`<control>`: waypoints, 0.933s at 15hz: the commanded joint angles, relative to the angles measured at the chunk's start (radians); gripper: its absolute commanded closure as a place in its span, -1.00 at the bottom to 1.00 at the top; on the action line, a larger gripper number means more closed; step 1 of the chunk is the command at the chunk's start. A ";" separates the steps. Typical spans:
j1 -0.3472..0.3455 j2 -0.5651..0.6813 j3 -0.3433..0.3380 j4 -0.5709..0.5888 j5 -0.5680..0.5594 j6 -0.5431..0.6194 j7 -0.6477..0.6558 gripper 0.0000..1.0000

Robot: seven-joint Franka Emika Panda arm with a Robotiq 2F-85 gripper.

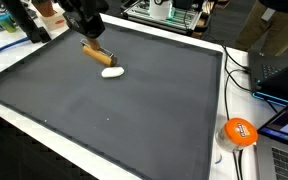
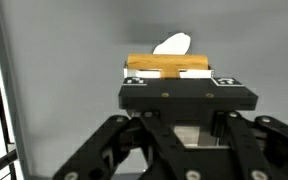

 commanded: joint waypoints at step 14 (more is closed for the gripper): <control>-0.055 0.227 0.011 0.305 0.066 -0.085 -0.155 0.56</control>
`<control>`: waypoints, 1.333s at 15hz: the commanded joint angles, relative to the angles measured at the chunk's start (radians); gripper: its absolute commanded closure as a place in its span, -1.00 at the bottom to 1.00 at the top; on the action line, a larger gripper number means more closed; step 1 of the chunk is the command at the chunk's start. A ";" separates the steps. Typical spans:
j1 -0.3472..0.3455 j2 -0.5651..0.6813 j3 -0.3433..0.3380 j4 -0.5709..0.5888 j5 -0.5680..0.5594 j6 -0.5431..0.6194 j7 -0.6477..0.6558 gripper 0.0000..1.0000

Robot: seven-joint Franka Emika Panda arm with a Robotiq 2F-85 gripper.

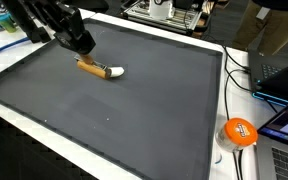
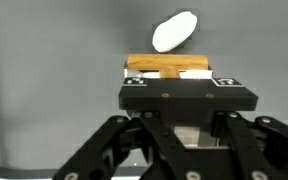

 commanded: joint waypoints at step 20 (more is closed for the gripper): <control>0.025 0.223 0.019 0.331 -0.003 -0.221 -0.029 0.56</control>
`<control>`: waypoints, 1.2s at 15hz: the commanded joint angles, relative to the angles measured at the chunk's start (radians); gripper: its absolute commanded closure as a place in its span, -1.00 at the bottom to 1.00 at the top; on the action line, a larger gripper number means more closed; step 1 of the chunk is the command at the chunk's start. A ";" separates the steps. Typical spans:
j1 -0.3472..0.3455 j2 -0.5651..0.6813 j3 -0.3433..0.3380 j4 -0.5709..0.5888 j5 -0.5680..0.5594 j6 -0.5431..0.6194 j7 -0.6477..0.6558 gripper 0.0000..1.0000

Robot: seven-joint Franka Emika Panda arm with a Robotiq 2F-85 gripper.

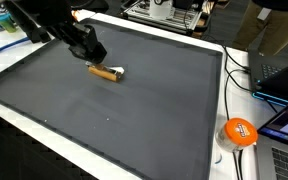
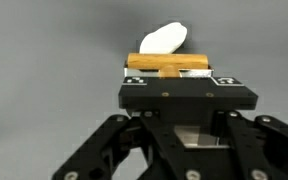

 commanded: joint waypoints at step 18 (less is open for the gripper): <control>0.019 0.059 0.003 0.118 0.006 -0.029 0.015 0.56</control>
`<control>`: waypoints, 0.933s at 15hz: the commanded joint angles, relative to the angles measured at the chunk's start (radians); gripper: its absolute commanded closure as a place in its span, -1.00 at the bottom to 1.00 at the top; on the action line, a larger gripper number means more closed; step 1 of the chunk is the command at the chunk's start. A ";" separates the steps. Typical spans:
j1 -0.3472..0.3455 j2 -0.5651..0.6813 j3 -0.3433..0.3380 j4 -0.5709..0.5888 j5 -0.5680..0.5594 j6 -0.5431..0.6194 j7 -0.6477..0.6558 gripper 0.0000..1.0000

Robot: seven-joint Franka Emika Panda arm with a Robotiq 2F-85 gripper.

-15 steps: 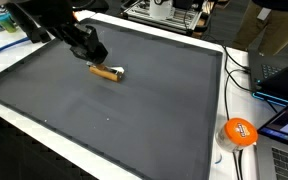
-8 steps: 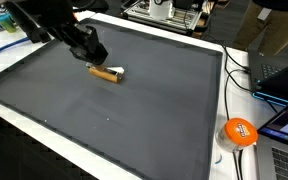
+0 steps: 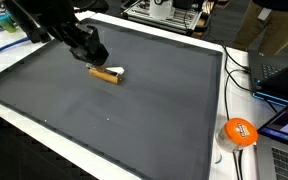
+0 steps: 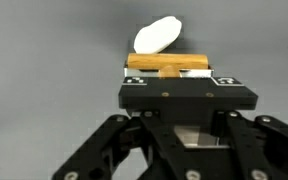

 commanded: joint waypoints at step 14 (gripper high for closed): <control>-0.007 0.019 0.006 0.051 0.018 0.025 0.042 0.56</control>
